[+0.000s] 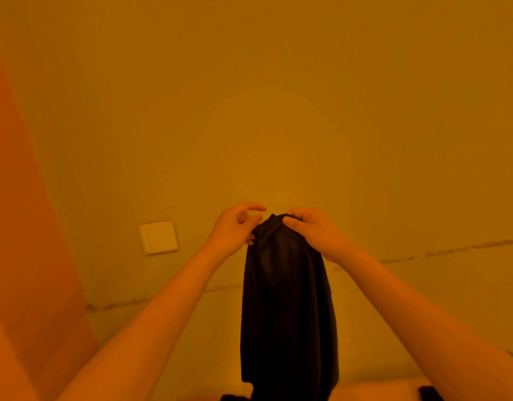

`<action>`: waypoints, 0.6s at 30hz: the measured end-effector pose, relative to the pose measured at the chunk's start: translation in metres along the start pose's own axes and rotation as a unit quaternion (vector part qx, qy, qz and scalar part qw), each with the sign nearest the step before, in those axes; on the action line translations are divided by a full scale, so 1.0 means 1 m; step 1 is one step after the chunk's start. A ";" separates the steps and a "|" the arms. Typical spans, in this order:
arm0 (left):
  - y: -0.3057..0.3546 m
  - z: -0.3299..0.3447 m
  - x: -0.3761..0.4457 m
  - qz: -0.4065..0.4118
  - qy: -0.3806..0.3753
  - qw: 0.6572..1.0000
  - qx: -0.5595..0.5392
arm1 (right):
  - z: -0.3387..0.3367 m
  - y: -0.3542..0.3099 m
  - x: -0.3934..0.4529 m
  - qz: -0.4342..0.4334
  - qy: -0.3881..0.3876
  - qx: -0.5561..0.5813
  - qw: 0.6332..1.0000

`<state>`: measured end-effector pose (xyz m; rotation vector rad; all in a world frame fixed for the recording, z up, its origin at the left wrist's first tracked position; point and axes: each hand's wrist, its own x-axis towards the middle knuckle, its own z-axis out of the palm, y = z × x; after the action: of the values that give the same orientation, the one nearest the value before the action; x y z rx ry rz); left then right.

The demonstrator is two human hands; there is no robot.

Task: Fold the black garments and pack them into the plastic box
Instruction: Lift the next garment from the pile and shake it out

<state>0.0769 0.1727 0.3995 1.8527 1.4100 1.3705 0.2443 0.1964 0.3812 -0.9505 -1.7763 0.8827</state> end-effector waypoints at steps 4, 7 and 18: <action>-0.007 0.001 -0.005 0.081 -0.047 0.989 0.112 | 0.000 -0.012 0.006 -0.013 -0.035 0.006 0.999; -0.016 0.001 0.001 0.127 0.016 0.984 0.127 | 0.001 -0.017 0.008 -0.022 -0.066 -0.035 0.997; 0.000 -0.019 0.013 -0.036 0.058 0.919 -0.387 | -0.044 0.007 0.007 0.034 -0.137 0.088 0.986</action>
<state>0.0601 0.1805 0.4127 1.1966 0.7765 1.6910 0.2846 0.2130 0.3920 -0.8084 -1.8644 1.2426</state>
